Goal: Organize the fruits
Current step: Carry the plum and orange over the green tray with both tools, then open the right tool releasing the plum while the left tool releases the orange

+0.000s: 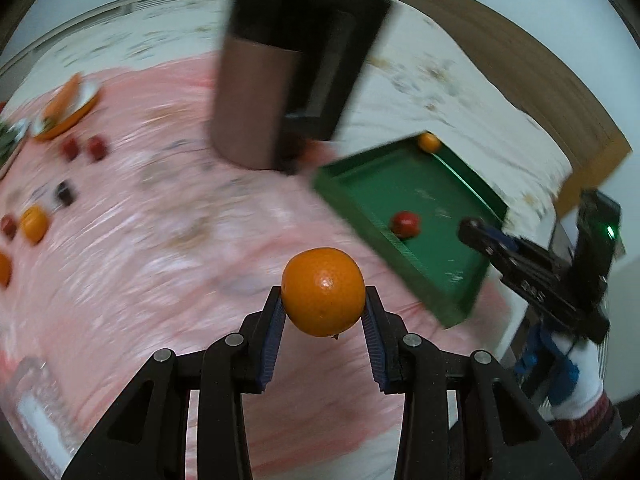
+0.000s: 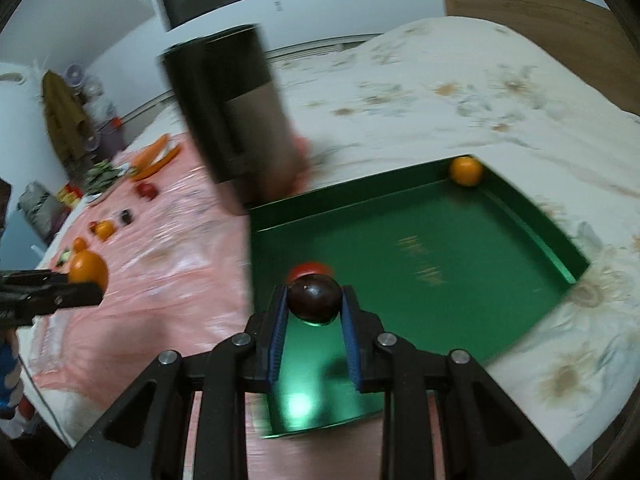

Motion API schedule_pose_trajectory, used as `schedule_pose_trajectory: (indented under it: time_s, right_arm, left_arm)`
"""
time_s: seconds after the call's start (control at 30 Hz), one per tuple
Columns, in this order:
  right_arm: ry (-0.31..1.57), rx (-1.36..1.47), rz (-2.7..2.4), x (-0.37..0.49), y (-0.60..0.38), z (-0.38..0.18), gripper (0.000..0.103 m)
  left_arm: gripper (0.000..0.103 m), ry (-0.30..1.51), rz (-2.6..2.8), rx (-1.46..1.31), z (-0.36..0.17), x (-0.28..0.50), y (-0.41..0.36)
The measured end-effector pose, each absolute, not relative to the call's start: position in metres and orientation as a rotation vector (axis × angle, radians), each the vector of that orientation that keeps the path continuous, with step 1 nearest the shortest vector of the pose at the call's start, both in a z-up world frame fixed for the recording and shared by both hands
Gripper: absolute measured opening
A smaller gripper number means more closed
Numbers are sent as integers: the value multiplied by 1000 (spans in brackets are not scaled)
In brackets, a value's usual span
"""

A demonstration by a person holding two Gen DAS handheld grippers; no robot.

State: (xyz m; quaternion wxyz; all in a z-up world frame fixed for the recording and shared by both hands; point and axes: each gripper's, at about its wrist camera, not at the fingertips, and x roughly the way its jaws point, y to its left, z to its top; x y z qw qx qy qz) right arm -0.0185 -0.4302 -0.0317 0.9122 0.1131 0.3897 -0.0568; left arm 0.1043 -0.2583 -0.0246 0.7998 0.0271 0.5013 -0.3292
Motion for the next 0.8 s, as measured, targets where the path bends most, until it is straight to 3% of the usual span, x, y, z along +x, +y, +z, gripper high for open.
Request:
schedule_pose_trajectory:
  time_s: [0.43,0.8]
  right_arm:
    - [816,245,-225,-5,-501,-52,0]
    - [858,187,-252,5,-514,-67,0]
  left_arm:
    - [33,1098,-878,254,-45,93,-393]
    - [33,1153,-876,346,-82,96,-428]
